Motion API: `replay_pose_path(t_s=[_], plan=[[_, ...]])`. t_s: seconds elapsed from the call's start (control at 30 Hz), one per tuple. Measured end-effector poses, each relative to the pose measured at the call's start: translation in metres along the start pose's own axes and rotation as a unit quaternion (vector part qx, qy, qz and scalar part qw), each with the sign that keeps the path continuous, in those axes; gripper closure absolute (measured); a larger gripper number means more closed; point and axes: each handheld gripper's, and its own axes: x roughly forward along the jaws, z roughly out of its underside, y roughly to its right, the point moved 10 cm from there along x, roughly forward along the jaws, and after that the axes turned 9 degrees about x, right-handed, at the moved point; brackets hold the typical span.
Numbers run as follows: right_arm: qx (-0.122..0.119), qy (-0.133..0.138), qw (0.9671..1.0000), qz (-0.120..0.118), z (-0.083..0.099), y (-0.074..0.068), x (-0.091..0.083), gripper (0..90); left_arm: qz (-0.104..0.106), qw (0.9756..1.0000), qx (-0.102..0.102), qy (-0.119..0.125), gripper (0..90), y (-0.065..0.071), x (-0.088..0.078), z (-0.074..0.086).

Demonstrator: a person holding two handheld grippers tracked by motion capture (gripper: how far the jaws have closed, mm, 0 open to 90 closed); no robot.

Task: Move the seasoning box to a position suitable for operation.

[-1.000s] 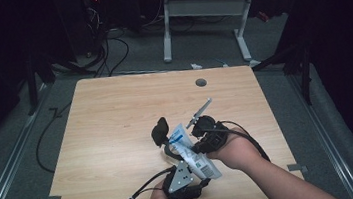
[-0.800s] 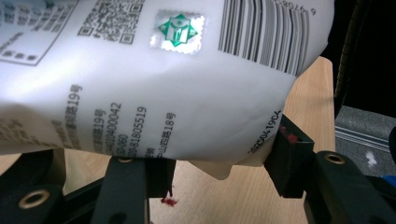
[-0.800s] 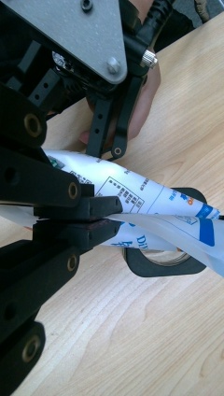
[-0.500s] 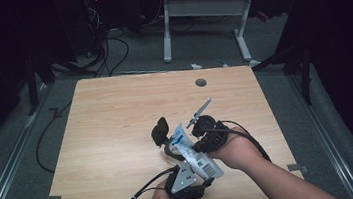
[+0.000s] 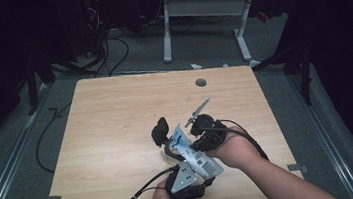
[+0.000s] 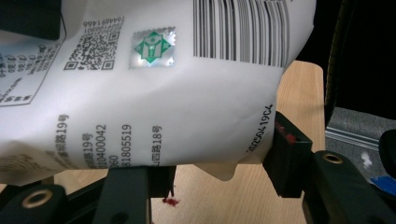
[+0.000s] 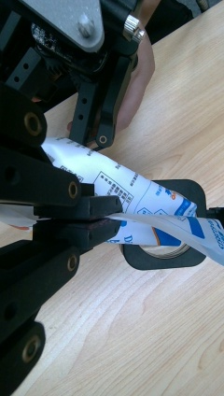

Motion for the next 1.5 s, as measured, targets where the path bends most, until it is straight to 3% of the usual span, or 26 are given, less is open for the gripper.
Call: replay_pose_path(t_s=[0.47, 1.5], plan=[[-0.008, -0.009, 0.9999, -0.003, -0.0011, -0.0022, 0.0028, 89.3, -0.002, 1.0000, 0.009, 0.001, 51.6, 0.0006, -0.0019, 0.0011], [-0.012, -0.004, 0.9999, 0.005, -0.0074, 0.0008, 0.0020, 89.4, -0.007, 0.9999, 0.002, 0.012, 52.4, -0.0041, -0.0032, -0.0064]])
